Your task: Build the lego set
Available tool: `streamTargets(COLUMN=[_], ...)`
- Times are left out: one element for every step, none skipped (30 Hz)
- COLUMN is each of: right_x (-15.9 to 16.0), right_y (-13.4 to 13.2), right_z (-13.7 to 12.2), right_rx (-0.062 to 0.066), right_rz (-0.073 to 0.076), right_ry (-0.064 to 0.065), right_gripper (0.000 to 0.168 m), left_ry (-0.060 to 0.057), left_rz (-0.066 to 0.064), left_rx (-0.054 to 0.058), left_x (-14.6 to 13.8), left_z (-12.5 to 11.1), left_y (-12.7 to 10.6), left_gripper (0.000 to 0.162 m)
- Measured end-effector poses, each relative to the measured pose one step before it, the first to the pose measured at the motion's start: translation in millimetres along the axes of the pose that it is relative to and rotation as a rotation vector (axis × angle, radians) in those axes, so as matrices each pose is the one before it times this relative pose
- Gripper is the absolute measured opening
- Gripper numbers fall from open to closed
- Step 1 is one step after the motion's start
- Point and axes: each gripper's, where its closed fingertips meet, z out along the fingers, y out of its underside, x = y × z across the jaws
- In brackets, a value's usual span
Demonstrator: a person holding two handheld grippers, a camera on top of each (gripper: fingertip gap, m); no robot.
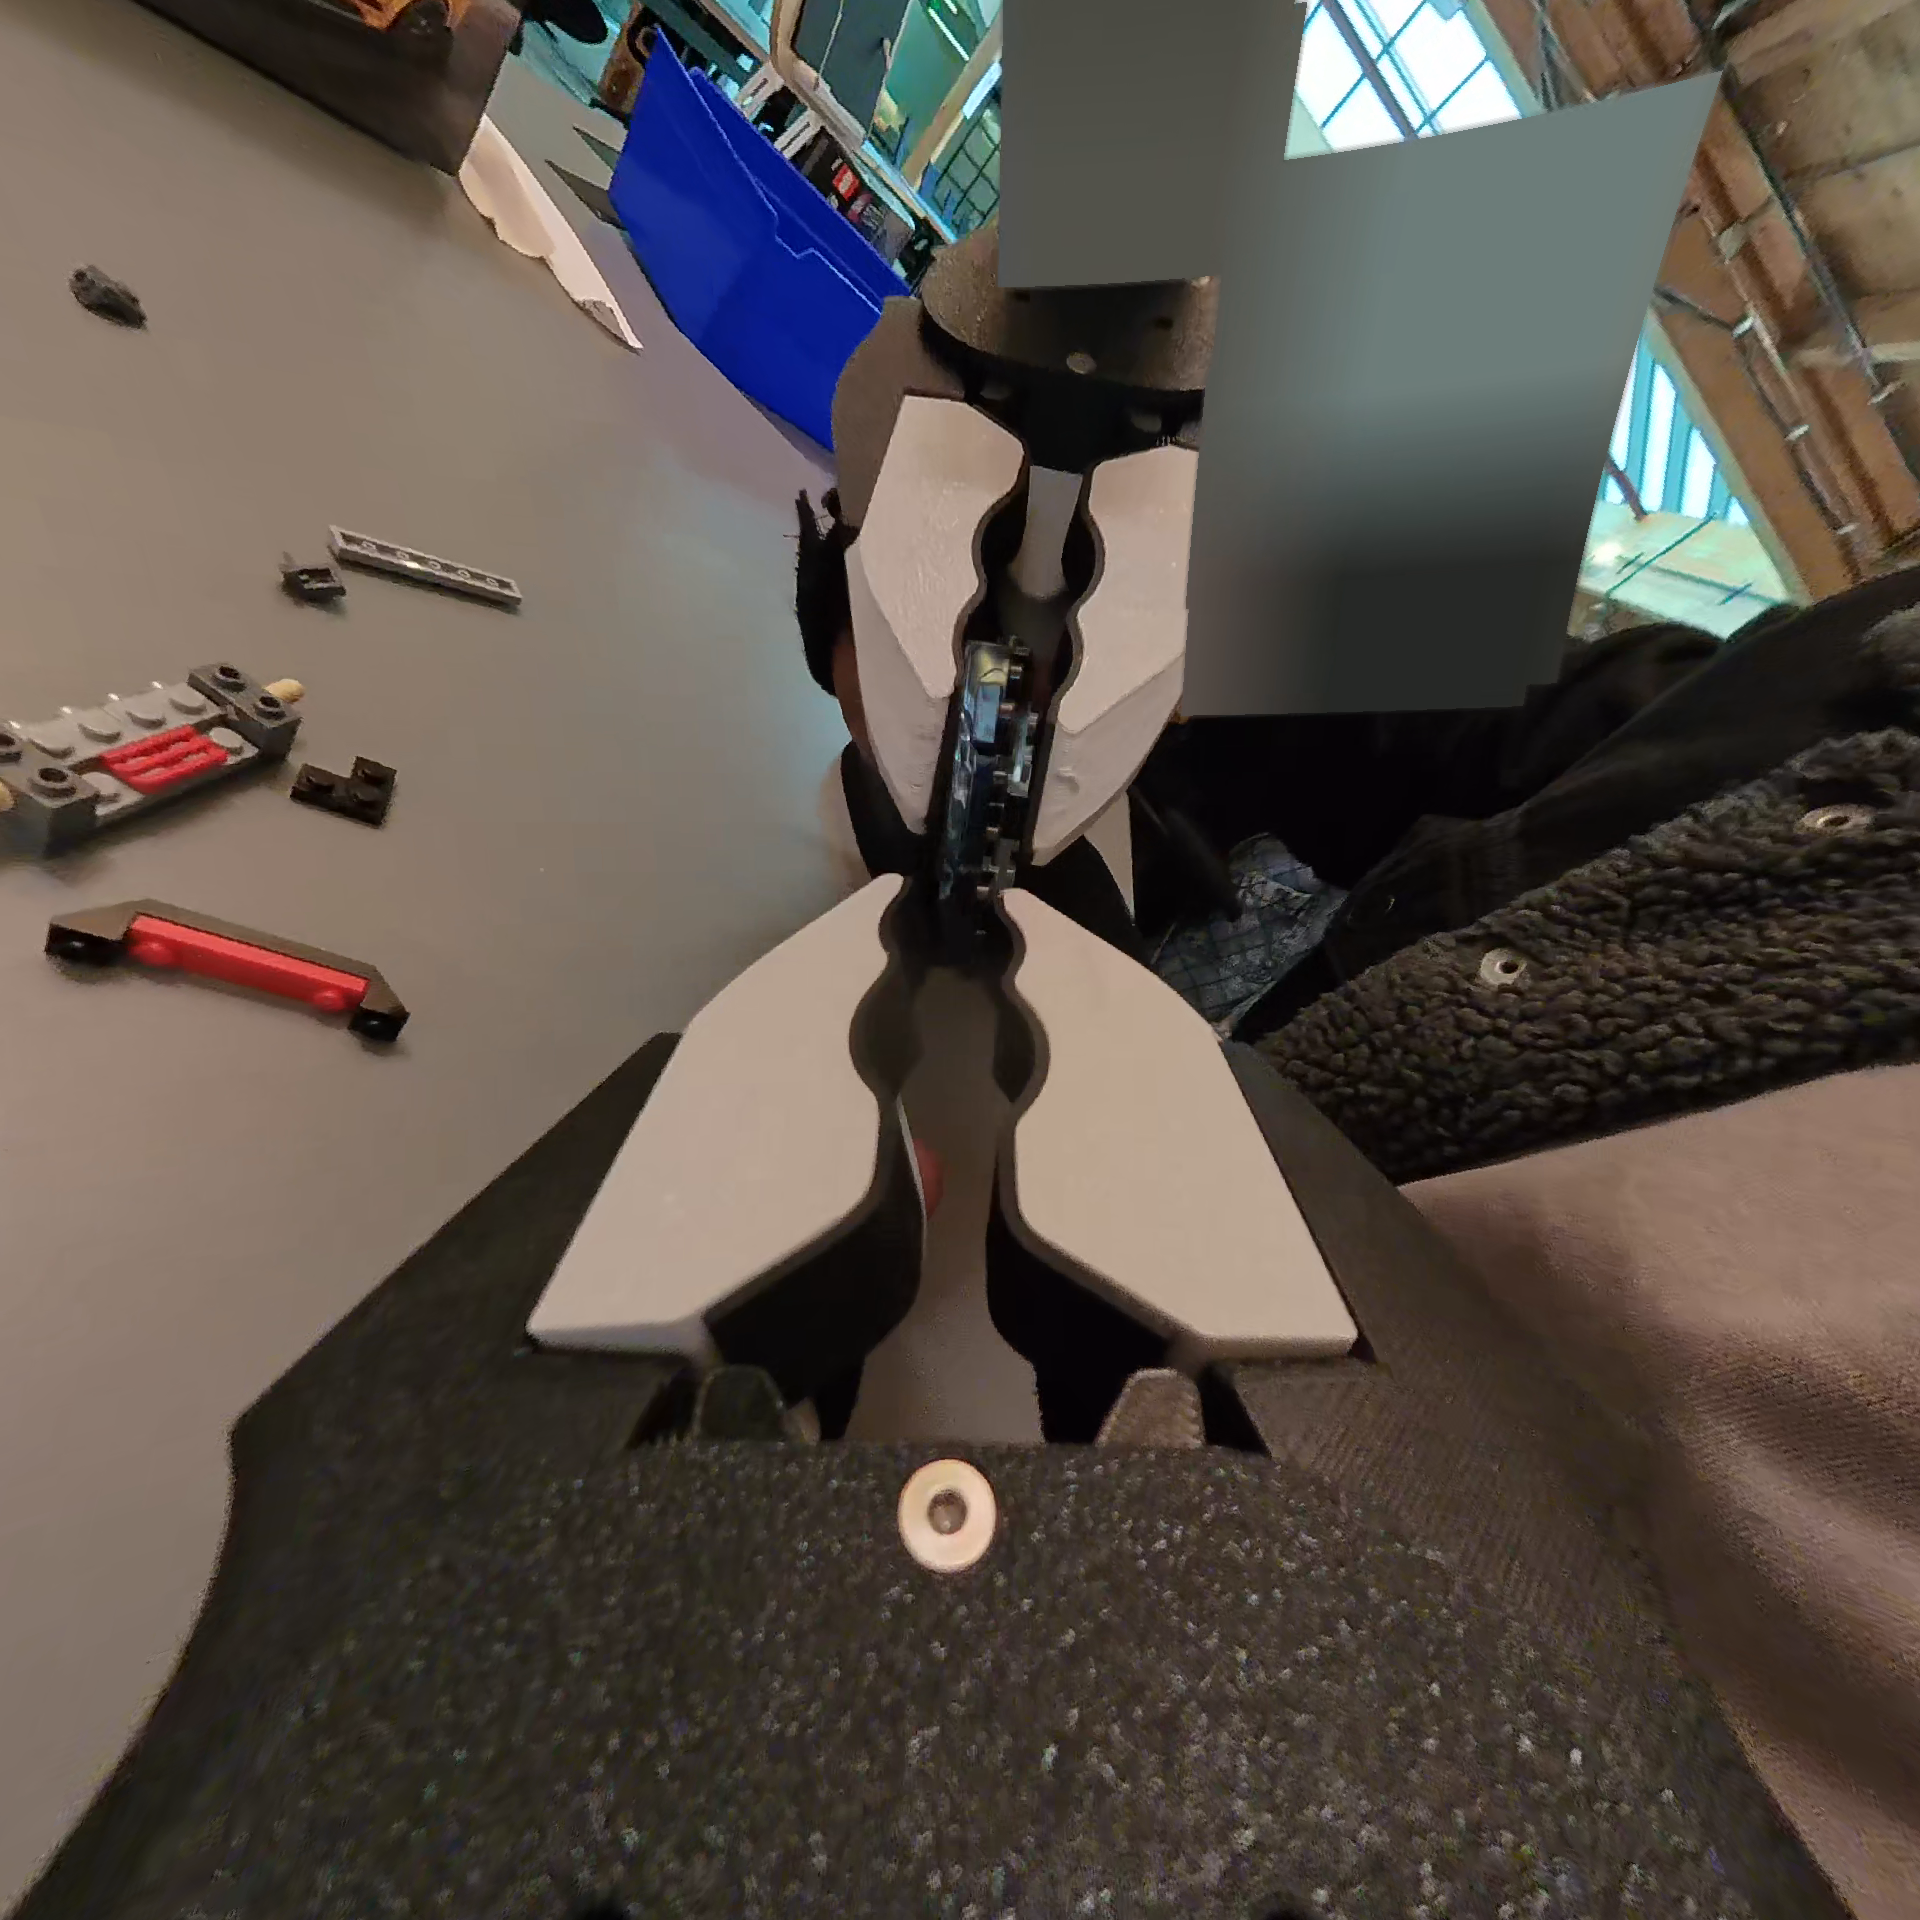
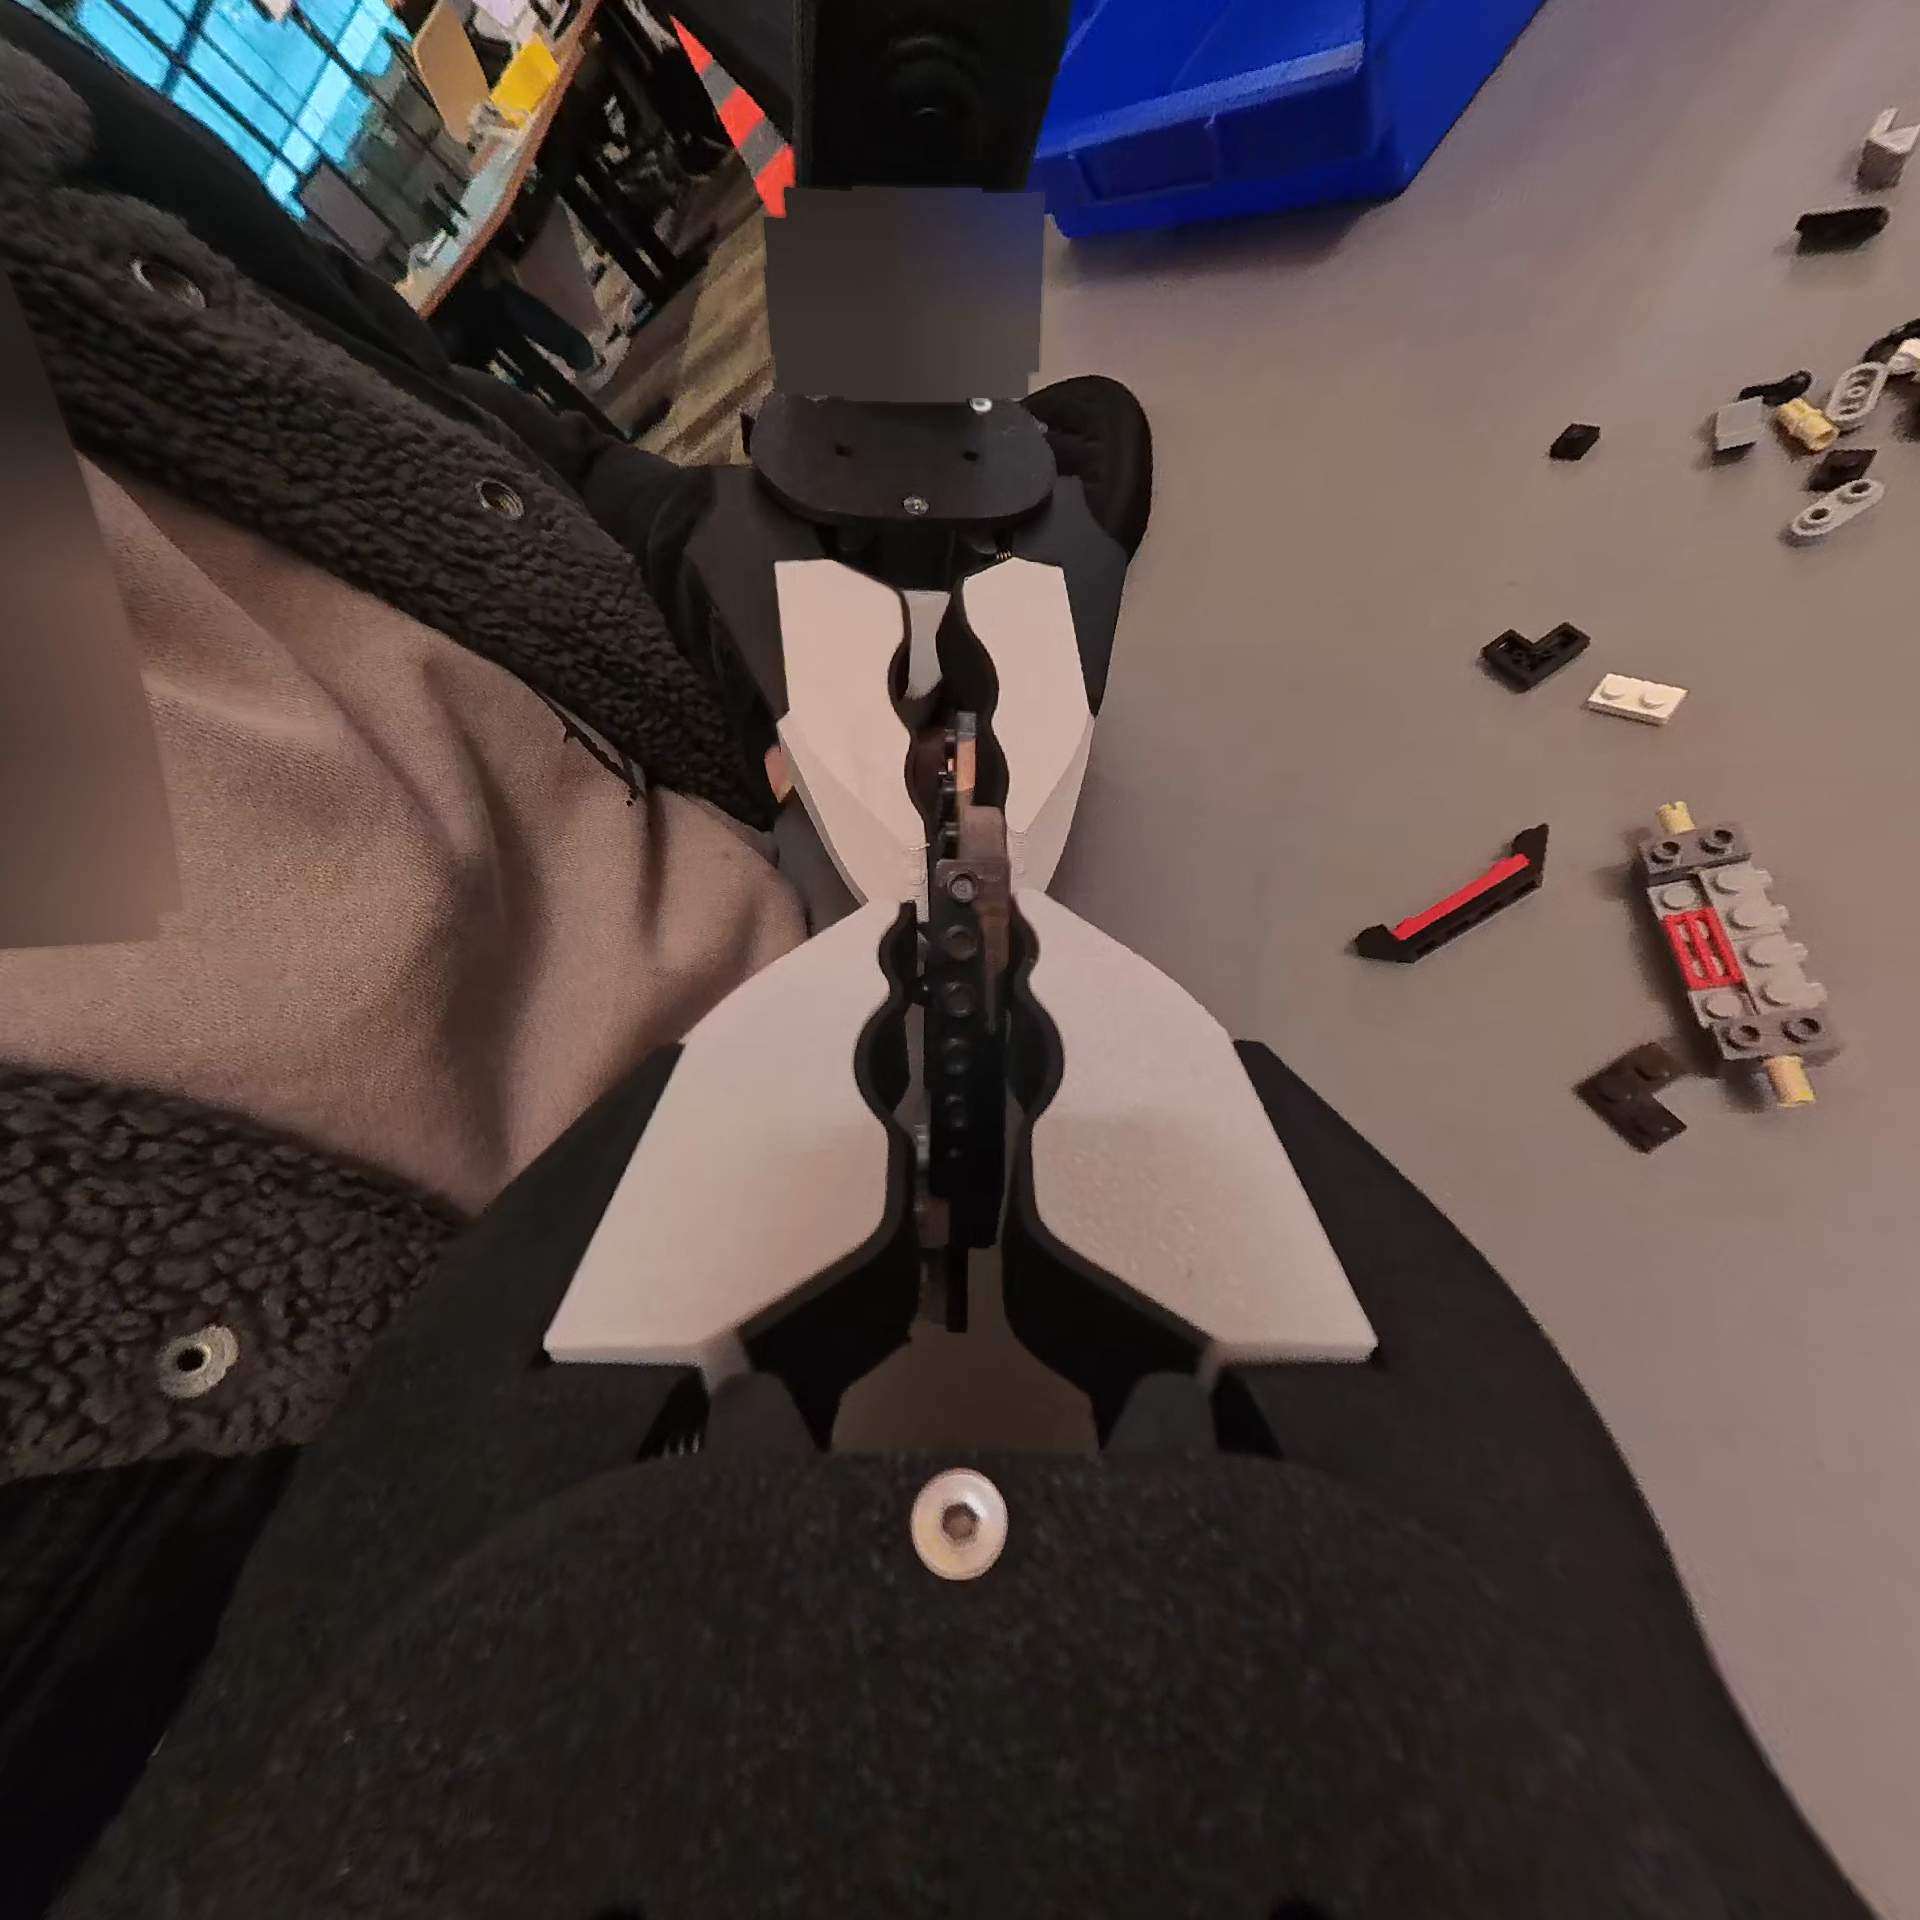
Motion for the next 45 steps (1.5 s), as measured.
streamTargets(right_x=[0.55, 1.33, 2.26, -0.83, -0.55, 1.40, 1.85, -0.01, -1.32, -1.12, -1.21, -0.31, -0.33, -0.20, 0.21, -0.16, -0.05, 0.35, -0.06, -0.03, 1.10, 1.11, 0.93, 0.74, -0.62, 0.08, 1.39, 1.65, 1.18, -0.02, -0.02, -0.05, 0.12, 0.26, -1.07, -1.47, -0.80, -0.07, -0.29, -0.56, -0.51, -0.14, -0.47, -0.88, -1.02], right_y=[-0.46, -0.70, -1.55, -1.72, -0.02, 0.52, 0.57, -0.60, -0.18, -0.34, -0.14, -0.05, -0.05, 0.71, 1.43, 1.17, 0.50, -0.20, 0.10, 0.63, -0.62, -2.67, -2.78, -2.75, -2.41, -3.52, -2.55, -0.23, 0.40, 1.55, 1.52, 1.44, 1.70, 1.30, 0.56, 0.42, -0.58, 0.09, 0.76, 0.51, 0.93, 1.00, 0.19, -0.37, 0.32], right_z=[0.05, -0.42, -0.70, -0.67, 0.27, 0.95, 1.42, 1.22, 0.62, 0.03, 0.01, 0.38, 0.43, 0.31, 0.37, 0.13, 0.04, 0.11, 0.13, -0.14, -0.54, -0.41, -0.88, -2.19, -4.06, -5.43, -5.34, -3.74, -1.91, 0.03, 1.27, 2.05, 2.34, 2.21, 1.57, 1.21, 0.51, 0.29, 0.46, 0.35, 0.33, 0.24, -0.30, -0.39, -0.12], right_rx=[0.0096, 0.0051, 0.0090, 0.0069, -0.0075, -0.0084, -0.0073, 0.0013, -0.0044, -0.0034, -0.0038, -0.0002, 0.0043, 0.0026, -0.0022, -0.0020, 0.0020, 0.0065, 0.0042, 0.0001, 0.0079, 0.0205, 0.0197, 0.0161, 0.0123, 0.0211, 0.0190, 0.0057, 0.0057, -0.0016, -0.0006, -0.0014, -0.0047, -0.0029, 0.0004, -0.0009, 0.0052, -0.0001, -0.0025, 0.0010, 0.0003, 0.0002, 0.0036, 0.0040, -0.0023], right_rz=[0.0061, 0.0049, -0.0029, -0.0030, -0.0015, -0.0097, -0.0079, -0.0039, -0.0012, -0.0083, -0.0002, 0.0067, 0.0144, 0.0128, 0.0086, 0.0088, 0.0043, 0.0035, 0.0062, 0.0063, 0.0010, 0.0058, -0.0012, -0.0096, -0.0082, -0.0005, -0.0033, -0.0089, -0.0037, 0.0025, 0.0038, 0.0086, 0.0078, 0.0034, 0.0022, 0.0036, 0.0022, 0.0064, 0.0027, 0.0040, 0.0043, -0.0036, 0.0001, 0.0094, 0.0095], right_ry=[0.0046, 0.0108, 0.0196, -0.0023, -0.0004, 0.0135, 0.0142, -0.0008, -0.0097, -0.0063, -0.0069, -0.0029, -0.0073, -0.0086, -0.0055, -0.0064, -0.0023, 0.0032, -0.0028, -0.0048, 0.0067, 0.0108, 0.0136, 0.0126, -0.0029, -0.0014, 0.0114, 0.0176, 0.0145, 0.0052, 0.0017, -0.0033, -0.0057, -0.0045, -0.0121, -0.0122, -0.0060, -0.0029, -0.0028, -0.0038, -0.0027, 0.0012, -0.0038, -0.0096, -0.0124], right_gripper=[0.015, 0.015, 0.018, 0.025, 0.029, 0.028, 0.023, 0.020, 0.018, 0.017, 0.016, 0.015, 0.015, 0.014, 0.014, 0.014, 0.014, 0.014, 0.014, 0.014, 0.014, 0.015, 0.017, 0.019, 0.028, 0.034, 0.034, 0.035, 0.035, 0.035, 0.035, 0.034, 0.032, 0.029, 0.023, 0.020, 0.019, 0.016, 0.015, 0.014, 0.014, 0.014, 0.014, 0.014, 0.018], left_ry=[0.0095, 0.0050, 0.0000, -0.0020, -0.0037, -0.0046, -0.0002, 0.0023, 0.0032, 0.0045, -0.0050, -0.0090, -0.0007, 0.0026, -0.0016, -0.0019, 0.0000, 0.0021, 0.0067, 0.0062, 0.0042, 0.0153, 0.0259, 0.0236, 0.0147, 0.0157, 0.0214, 0.0113, -0.0010, -0.0035, 0.0011, 0.0000, -0.0002, -0.0004, -0.0089, -0.0070, -0.0017, -0.0049, -0.0106, -0.0069, -0.0050, -0.0040, 0.0030, 0.0063, 0.0028], left_rz=[-0.0231, -0.0215, -0.0190, -0.0114, -0.0040, 0.0059, 0.0084, 0.0023, 0.0003, 0.0017, 0.0109, 0.0124, 0.0007, -0.0052, 0.0003, 0.0031, -0.0011, -0.0059, -0.0094, -0.0103, -0.0180, -0.0287, -0.0410, -0.0402, -0.0401, -0.0433, -0.0408, -0.0282, -0.0088, 0.0016, 0.0029, 0.0022, 0.0028, 0.0040, 0.0106, 0.0089, 0.0023, 0.0038, 0.0078, 0.0039, 0.0018, 0.0006, -0.0018, -0.0046, -0.0052], left_rx=[0.0019, 0.0066, 0.0079, 0.0030, 0.0020, -0.0020, -0.0046, -0.0007, 0.0003, 0.0005, -0.0013, -0.0028, -0.0025, -0.0032, -0.0055, -0.0051, -0.0022, 0.0013, -0.0011, -0.0017, 0.0066, 0.0135, 0.0120, 0.0098, 0.0127, 0.0154, 0.0181, 0.0125, 0.0053, -0.0001, -0.0032, -0.0053, -0.0030, -0.0031, -0.0047, -0.0026, 0.0017, 0.0010, 0.0017, 0.0015, 0.0009, 0.0026, 0.0037, 0.0035, 0.0016], left_x=[0.04, -0.43, -1.12, -1.35, -0.85, -0.09, 0.97, 1.02, 0.42, 1.05, 0.56, -0.28, 0.07, 0.02, -0.42, -0.05, -0.12, -0.30, 0.03, 0.05, -0.59, -0.02, 1.32, 1.16, -0.44, -0.92, 0.32, -0.04, -0.63, -0.07, 0.92, 0.74, 0.89, 1.12, 0.40, 0.72, 1.13, 0.57, -0.25, -0.21, -0.33, -0.49, 0.38, 0.63, -0.17], left_z=[-0.05, 0.03, -0.08, -0.22, -0.28, 0.02, 0.44, 0.34, -0.25, -0.38, -0.17, -0.40, -0.39, 0.09, 0.65, 0.64, 0.23, -0.05, 0.05, 0.36, 0.12, -0.82, -0.94, -0.52, -1.05, -1.96, -2.15, -1.60, -0.81, 0.18, 0.79, 1.17, 1.20, 1.03, 0.79, 0.34, 0.00, -0.11, -0.20, -0.35, -0.31, -0.18, 0.26, 0.36, 0.37], left_y=[-0.41, -0.69, -0.87, -0.29, -0.18, 0.21, 0.58, 0.09, 0.03, 0.02, 0.07, 0.17, 0.29, 0.82, 1.36, 1.21, 0.45, -0.01, 0.17, 0.49, -1.02, -2.53, -2.61, -1.17, -1.14, -1.69, -2.66, -1.99, -0.82, 0.12, 0.92, 1.31, 1.19, 1.17, 1.46, 1.21, 0.68, 0.89, 0.71, 0.67, 0.84, 0.57, 0.28, 0.06, 0.22], left_gripper=[0.011, 0.011, 0.011, 0.011, 0.011, 0.011, 0.011, 0.011, 0.011, 0.011, 0.011, 0.011, 0.011, 0.011, 0.011, 0.011, 0.011, 0.011, 0.011, 0.011, 0.011, 0.011, 0.011, 0.011, 0.011, 0.011, 0.011, 0.011, 0.011, 0.011, 0.011, 0.011, 0.011, 0.011, 0.011, 0.011, 0.011, 0.011, 0.011, 0.011, 0.012, 0.011, 0.011, 0.011, 0.011])
